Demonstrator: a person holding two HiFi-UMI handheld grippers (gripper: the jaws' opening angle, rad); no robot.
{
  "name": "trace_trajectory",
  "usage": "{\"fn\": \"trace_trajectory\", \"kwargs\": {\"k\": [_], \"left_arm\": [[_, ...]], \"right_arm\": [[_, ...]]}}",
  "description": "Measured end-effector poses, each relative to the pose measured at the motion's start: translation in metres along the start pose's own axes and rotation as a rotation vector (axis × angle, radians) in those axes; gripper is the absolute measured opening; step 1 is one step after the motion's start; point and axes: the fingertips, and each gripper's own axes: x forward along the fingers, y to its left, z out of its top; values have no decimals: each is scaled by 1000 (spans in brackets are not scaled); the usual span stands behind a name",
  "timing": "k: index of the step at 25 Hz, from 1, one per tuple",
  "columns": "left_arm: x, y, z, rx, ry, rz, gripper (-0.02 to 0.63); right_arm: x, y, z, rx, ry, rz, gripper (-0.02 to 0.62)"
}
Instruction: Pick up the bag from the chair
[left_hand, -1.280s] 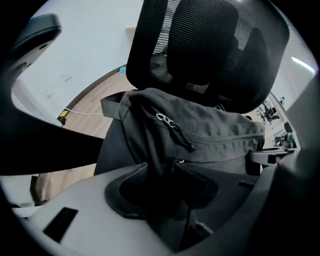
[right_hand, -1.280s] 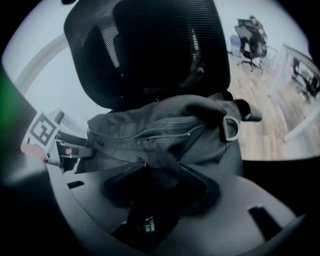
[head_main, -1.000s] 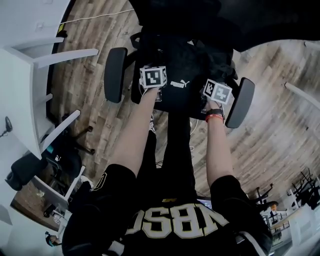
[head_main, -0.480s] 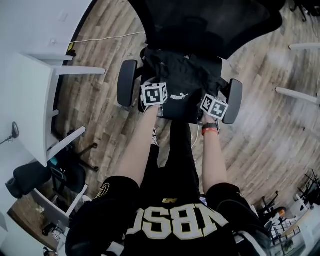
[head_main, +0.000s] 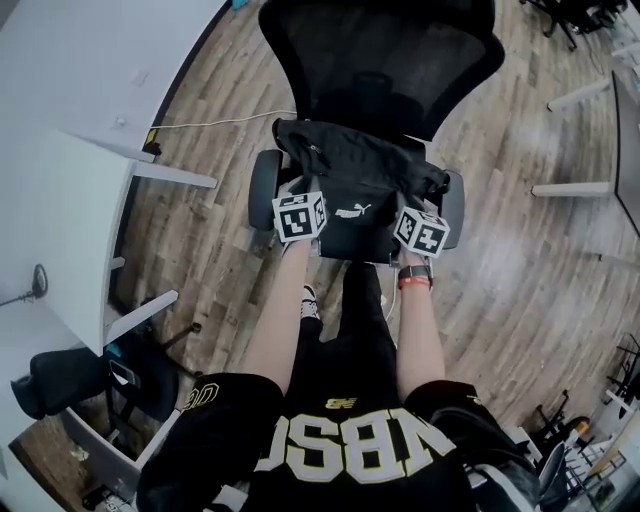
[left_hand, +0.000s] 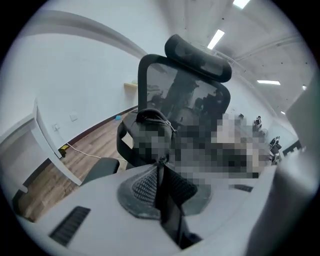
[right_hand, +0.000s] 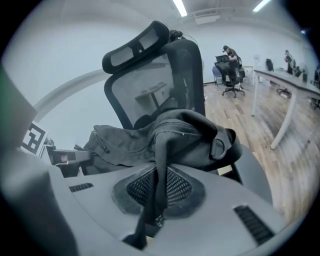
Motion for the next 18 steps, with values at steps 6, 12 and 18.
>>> {"fn": "trace_trajectory", "kwargs": {"k": [6,12,18], "left_arm": [[-57,-8,36,51,-105,-23,41],[-121,-20,80,133,-227,-60,38],[-185,-37,123,184,-350,-104,38]], "right_arm": [[-52,36,35,-57,-100,-3,32],[-108,74,65,-92,-215,1,32],[-161,115,98,-168,-341,4,32]]}}
